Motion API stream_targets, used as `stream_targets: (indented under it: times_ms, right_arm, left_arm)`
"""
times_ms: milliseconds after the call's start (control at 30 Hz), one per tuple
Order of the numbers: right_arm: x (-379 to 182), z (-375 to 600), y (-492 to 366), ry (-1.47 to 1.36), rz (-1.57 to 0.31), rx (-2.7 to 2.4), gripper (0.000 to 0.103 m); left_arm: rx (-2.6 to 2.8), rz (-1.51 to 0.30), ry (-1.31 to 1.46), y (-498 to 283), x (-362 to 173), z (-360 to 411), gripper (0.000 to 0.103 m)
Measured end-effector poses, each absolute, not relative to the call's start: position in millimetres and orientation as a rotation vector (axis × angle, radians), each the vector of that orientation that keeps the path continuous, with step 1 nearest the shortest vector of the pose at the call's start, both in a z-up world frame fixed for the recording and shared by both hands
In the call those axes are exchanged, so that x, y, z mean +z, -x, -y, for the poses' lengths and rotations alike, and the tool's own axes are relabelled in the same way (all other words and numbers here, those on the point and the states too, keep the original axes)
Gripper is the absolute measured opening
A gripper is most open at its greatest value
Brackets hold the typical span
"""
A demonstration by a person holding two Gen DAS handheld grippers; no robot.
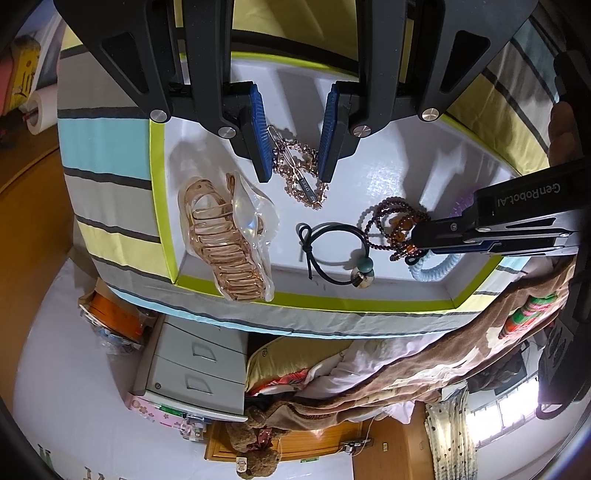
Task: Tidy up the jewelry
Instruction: 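Carry the bracelet and rhinestone clip into the green box and open both tools, then withdraw both tools from the box toward the black watch band and bear hair tie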
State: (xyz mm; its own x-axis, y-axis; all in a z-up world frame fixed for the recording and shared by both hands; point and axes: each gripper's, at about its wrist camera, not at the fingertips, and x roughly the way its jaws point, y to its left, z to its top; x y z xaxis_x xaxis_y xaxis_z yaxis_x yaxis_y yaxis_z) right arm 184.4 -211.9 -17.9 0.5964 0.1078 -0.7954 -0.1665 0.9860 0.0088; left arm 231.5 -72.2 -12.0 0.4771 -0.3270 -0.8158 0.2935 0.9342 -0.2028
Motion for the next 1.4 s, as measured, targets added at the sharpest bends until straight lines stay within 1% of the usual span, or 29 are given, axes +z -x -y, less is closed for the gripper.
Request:
stream_targets:
  times_ms: [67,200,300,467,733,1000,1133,1400]
  right_arm:
    - [-18.2,212.5,-184.4,0.065,-0.918,0.158,0.026]
    - [-16.8,213.2,-183.8,0.062,-0.915,0.153,0.027]
    - [-13.5,213.4,-182.5,0.058,-0.907,0.152,0.031]
    - [-9.2,215.0,-179.4,0.05,-0.898,0.146,0.031]
    - [1.5,217.4,-167.4,0.024,-0.868,0.144,0.033]
    - [14.6,218.9,-144.2,0.003,-0.829,0.153,0.034]
    - [18.6,224.6,-127.8,-0.012,-0.811,0.158,0.034]
    - [9.2,233.1,-102.2,-0.028,-0.837,0.18,0.034]
  left_arm:
    - [-0.379,-1.004,0.041,-232.0,-11.7,71.5,0.023]
    - [-0.391,-0.999,0.049,-231.6,-10.8,72.2,0.028]
    - [-0.389,-0.997,0.049,-230.5,-10.2,72.4,0.03]
    - [-0.387,-0.995,0.049,-228.4,-8.2,72.5,0.033]
    - [-0.385,-0.975,0.042,-216.3,1.9,71.1,0.043]
    - [-0.382,-0.937,0.029,-191.9,16.2,66.9,0.046]
    - [-0.394,-0.91,0.033,-177.2,25.3,62.7,0.05]
    - [-0.399,-0.897,0.052,-146.6,27.6,50.4,0.051]
